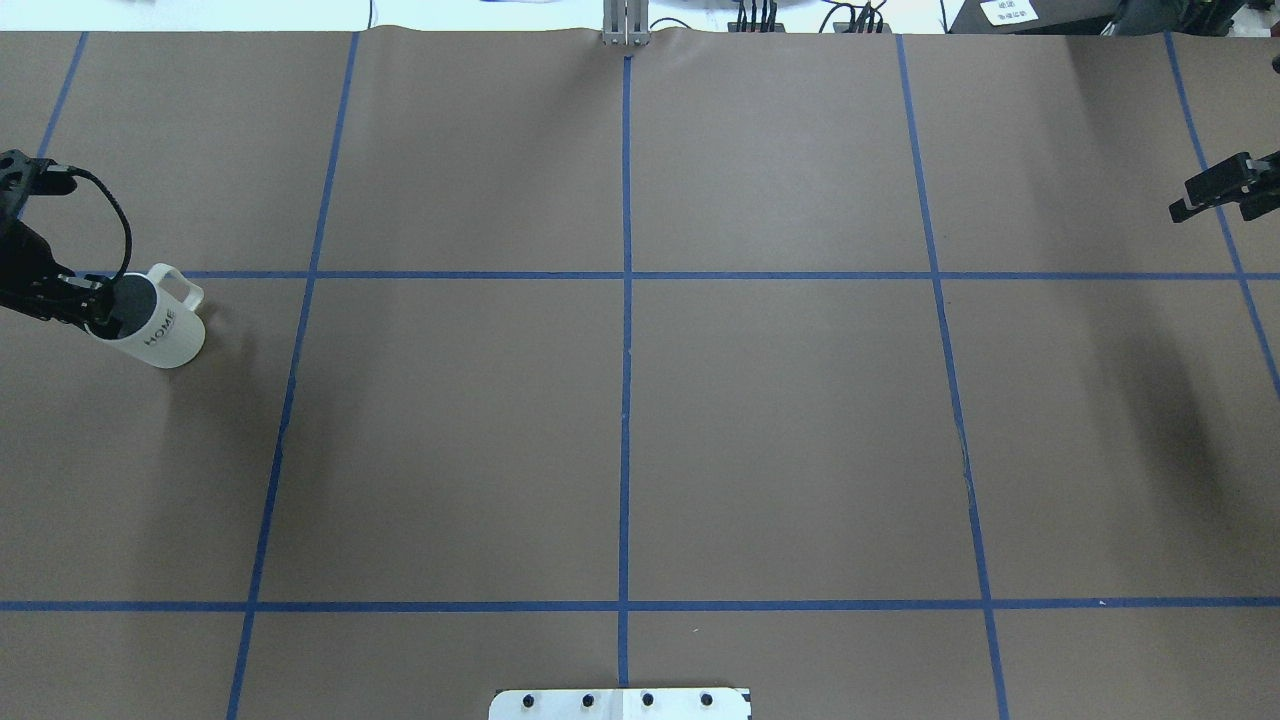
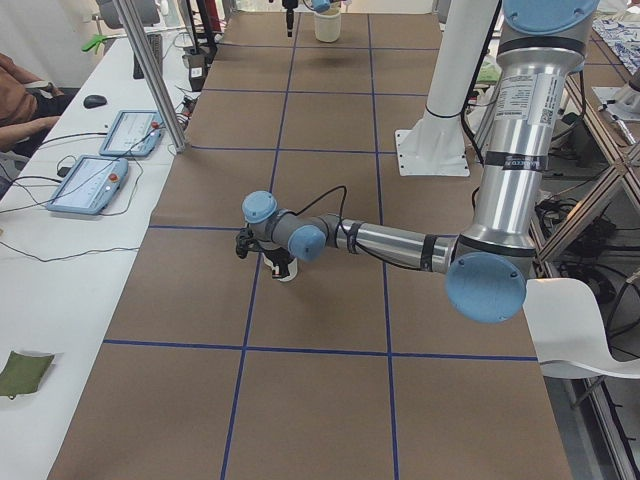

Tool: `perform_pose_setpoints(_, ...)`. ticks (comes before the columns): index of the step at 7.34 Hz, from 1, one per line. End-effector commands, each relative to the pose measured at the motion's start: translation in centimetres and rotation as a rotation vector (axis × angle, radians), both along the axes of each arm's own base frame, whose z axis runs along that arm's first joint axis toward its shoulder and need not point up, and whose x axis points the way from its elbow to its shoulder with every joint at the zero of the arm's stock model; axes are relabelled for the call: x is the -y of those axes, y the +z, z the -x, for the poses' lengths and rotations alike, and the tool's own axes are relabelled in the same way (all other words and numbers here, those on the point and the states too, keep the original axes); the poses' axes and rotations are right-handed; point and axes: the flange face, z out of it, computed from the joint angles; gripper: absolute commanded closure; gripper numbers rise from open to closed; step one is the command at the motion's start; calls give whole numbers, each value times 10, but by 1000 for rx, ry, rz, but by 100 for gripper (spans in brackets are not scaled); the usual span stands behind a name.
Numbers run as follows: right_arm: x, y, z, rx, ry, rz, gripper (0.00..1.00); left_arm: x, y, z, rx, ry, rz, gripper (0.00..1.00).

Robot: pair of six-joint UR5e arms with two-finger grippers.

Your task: Left arm hands cup to right arm to dump lemon

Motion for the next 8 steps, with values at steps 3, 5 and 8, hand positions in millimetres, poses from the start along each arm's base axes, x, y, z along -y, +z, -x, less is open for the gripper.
perform_pose_setpoints(3, 17, -101, 78, 81, 44, 43, 1, 49, -200, -15, -23, -44, 128, 100)
perform_pose_setpoints(5, 7, -160, 136, 76, 117, 46, 1, 56, -271, -49, -44, -170, 267, 100)
perform_pose_setpoints(8, -48, -253, 261, 62, 304, -28, 1, 63, -382, -137, -47, -269, 462, 100)
